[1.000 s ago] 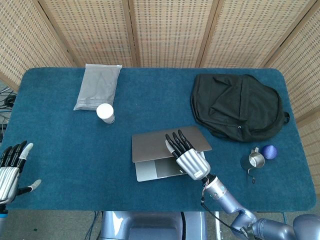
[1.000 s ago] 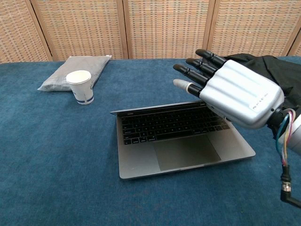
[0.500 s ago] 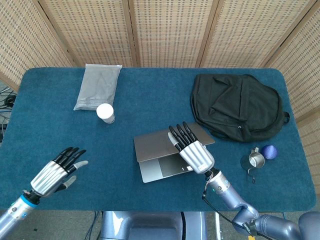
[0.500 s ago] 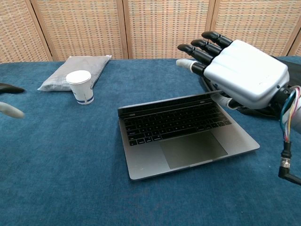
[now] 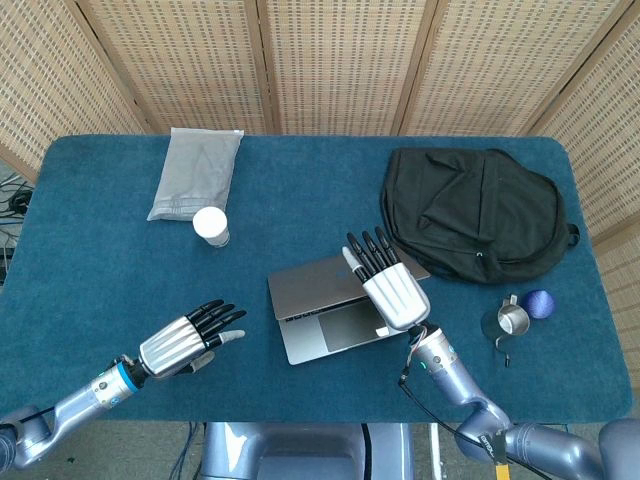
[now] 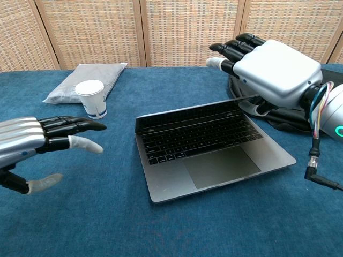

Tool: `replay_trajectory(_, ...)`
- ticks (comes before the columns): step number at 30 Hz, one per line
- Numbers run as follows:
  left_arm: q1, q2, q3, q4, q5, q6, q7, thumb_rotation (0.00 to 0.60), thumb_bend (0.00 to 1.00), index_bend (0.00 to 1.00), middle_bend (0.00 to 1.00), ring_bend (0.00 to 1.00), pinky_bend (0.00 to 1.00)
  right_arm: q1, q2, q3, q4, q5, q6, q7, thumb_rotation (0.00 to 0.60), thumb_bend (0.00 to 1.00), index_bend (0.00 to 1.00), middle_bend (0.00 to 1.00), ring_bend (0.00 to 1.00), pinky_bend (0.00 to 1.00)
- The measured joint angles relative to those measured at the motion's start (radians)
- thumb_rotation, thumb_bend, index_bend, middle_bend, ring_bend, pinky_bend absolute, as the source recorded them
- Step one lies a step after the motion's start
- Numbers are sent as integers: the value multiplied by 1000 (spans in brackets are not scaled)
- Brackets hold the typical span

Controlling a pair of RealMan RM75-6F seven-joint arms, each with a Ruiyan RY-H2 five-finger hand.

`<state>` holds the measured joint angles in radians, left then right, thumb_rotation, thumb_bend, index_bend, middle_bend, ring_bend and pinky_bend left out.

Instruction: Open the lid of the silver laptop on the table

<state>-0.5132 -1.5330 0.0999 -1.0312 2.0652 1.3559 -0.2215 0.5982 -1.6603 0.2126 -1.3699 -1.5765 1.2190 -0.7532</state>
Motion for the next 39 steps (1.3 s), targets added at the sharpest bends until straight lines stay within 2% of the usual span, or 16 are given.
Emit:
replay_trajectory(10,-89,-52,18,-1,-34,-85,-39,600,535,160,0,39,85,12,14,19,-54,65,-16,19,600,363,105,0,0,3)
replay_trajectory(15,-112,-86,21,7,-55,-93,-79,600,711,160,0,40,85,22,15,26,-74,88,-23,10,600,363,105,0,0,3)
replay_trajectory(18,-128,-103,21,10,-71,-112,-96,600,764,160,0,41,85,28,14,30,-83,100,-28,7,600,363,105,0,0,3)
replay_trajectory(30,-190,-200,26,69,-114,-174,-134,600,808,159,0,41,91,47,9,38,-91,152,-39,3,600,363,105,0,0,17)
replay_trajectory(39,-208,-268,39,161,-121,-147,-176,600,832,158,0,41,91,60,16,41,-65,174,-48,30,600,363,105,0,0,30)
